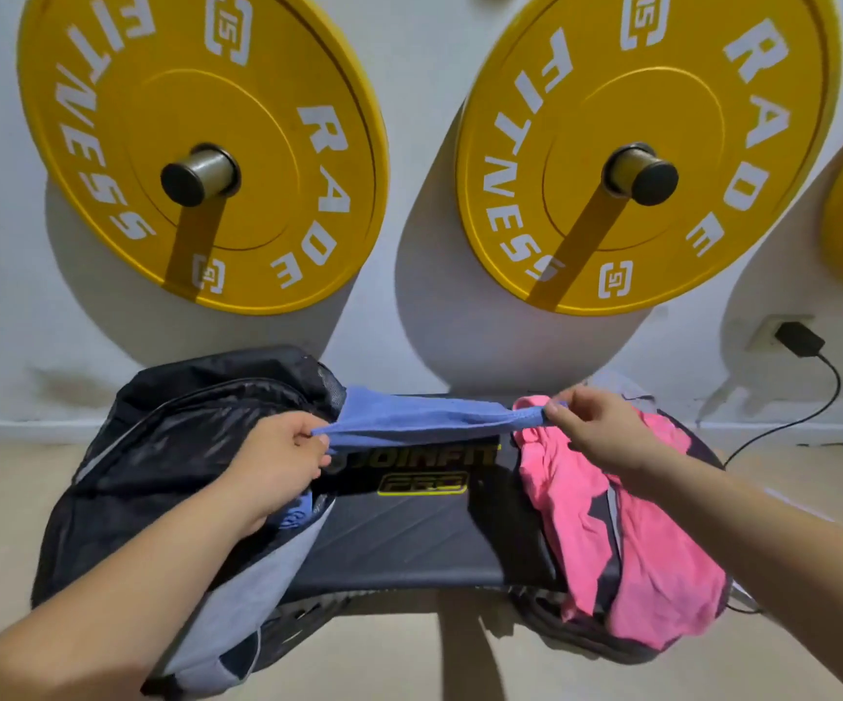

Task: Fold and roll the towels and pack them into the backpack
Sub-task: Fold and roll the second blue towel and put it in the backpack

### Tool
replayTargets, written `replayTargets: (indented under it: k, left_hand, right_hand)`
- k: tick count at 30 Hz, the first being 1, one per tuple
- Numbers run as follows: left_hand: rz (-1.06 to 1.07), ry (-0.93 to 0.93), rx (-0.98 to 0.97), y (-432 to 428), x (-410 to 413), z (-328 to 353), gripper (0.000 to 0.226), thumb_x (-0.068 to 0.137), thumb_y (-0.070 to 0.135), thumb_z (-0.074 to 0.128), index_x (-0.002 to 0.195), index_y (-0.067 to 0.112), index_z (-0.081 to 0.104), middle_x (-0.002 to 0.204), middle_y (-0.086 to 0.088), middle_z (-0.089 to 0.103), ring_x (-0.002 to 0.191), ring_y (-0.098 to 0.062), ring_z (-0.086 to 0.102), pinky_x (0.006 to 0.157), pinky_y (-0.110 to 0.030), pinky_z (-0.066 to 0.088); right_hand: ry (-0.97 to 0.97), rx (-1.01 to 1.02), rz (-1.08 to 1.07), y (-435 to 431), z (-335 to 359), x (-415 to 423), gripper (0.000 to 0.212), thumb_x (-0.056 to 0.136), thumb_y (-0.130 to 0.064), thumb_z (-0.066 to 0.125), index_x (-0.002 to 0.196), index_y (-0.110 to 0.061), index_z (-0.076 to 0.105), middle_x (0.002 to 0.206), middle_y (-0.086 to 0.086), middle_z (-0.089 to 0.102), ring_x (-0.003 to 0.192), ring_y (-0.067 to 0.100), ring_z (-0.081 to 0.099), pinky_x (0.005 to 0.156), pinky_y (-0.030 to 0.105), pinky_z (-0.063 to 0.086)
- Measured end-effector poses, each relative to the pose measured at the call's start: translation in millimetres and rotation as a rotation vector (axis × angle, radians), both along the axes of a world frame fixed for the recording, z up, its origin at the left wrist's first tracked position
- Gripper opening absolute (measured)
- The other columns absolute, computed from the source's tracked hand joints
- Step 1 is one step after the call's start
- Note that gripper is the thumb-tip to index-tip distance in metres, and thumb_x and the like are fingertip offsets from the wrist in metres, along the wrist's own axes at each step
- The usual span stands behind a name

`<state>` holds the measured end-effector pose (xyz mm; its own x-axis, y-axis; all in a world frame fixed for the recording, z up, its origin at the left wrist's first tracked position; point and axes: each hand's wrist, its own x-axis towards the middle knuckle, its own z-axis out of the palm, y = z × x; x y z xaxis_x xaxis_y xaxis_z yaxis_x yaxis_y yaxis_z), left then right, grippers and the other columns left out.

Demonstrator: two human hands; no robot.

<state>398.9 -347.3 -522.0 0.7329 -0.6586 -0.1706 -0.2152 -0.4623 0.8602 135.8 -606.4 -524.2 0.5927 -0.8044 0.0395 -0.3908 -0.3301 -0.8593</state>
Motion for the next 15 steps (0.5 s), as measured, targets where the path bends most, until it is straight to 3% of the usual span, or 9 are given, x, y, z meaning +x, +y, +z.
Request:
replayTargets:
  k: [2, 5, 7, 9, 11, 15]
  left_hand:
    - [-0.080, 0.040, 0.131, 11.7, -3.2, -30.0, 0.019, 0.097, 0.006, 0.055, 0.091, 0.009, 0.073, 0.075, -0.010, 0.072, 0.067, -0.019, 0.063, 0.068, -0.036, 0.051]
    - [-0.179, 0.032, 0.271, 22.2, -9.9, -52.1, 0.018, 0.098, 0.003, 0.053, 0.095, 0.002, 0.070, 0.072, -0.012, 0.064, 0.052, -0.006, 0.058, 0.061, -0.025, 0.046]
    - [-0.227, 0.034, 0.312, 27.3, -12.3, -57.3, 0.017, 0.100, 0.003, 0.052, 0.101, 0.003, 0.069, 0.075, -0.010, 0.065, 0.051, -0.002, 0.059, 0.058, -0.018, 0.048]
    - [-0.244, 0.069, 0.342, 32.0, -14.8, -58.6, 0.017, 0.101, 0.006, 0.051, 0.103, 0.006, 0.067, 0.077, -0.009, 0.066, 0.055, -0.004, 0.064, 0.058, -0.019, 0.052]
    - [-0.265, 0.099, 0.394, 36.0, -18.3, -57.1, 0.016, 0.101, 0.010, 0.051, 0.106, 0.009, 0.067, 0.076, -0.010, 0.066, 0.060, -0.011, 0.069, 0.058, -0.023, 0.055]
    - [-0.321, 0.051, 0.485, 36.9, -21.6, -52.5, 0.017, 0.098, 0.016, 0.052, 0.103, 0.016, 0.069, 0.070, -0.008, 0.071, 0.044, -0.005, 0.056, 0.050, -0.021, 0.043]
  right_hand:
    - [0.221, -0.039, 0.094, 3.3, -25.1, -12.9, 0.018, 0.098, -0.018, 0.064, 0.081, -0.014, 0.068, 0.057, -0.011, 0.053, 0.050, 0.000, 0.045, 0.054, 0.021, 0.039]
    - [0.411, 0.000, 0.234, 9.3, -56.0, -29.4, 0.017, 0.096, -0.022, 0.067, 0.084, -0.011, 0.070, 0.064, -0.012, 0.061, 0.058, 0.000, 0.051, 0.064, 0.025, 0.046]
    - [0.497, 0.043, 0.311, 14.9, -61.2, -35.5, 0.017, 0.096, -0.023, 0.066, 0.082, -0.015, 0.069, 0.068, -0.009, 0.061, 0.062, 0.004, 0.051, 0.065, 0.020, 0.046]
    - [0.523, 0.121, 0.350, 19.9, -58.8, -39.0, 0.018, 0.097, -0.021, 0.064, 0.081, -0.014, 0.067, 0.066, -0.006, 0.058, 0.058, 0.006, 0.050, 0.059, 0.017, 0.044]
    - [0.503, 0.212, 0.338, 21.0, -58.4, -42.9, 0.018, 0.098, -0.018, 0.063, 0.084, -0.007, 0.066, 0.070, 0.002, 0.059, 0.062, 0.013, 0.053, 0.059, 0.024, 0.049]
    - [0.503, 0.300, 0.308, 20.2, -58.5, -49.4, 0.019, 0.099, -0.021, 0.062, 0.092, -0.004, 0.065, 0.079, 0.010, 0.066, 0.068, 0.021, 0.062, 0.063, 0.034, 0.056]
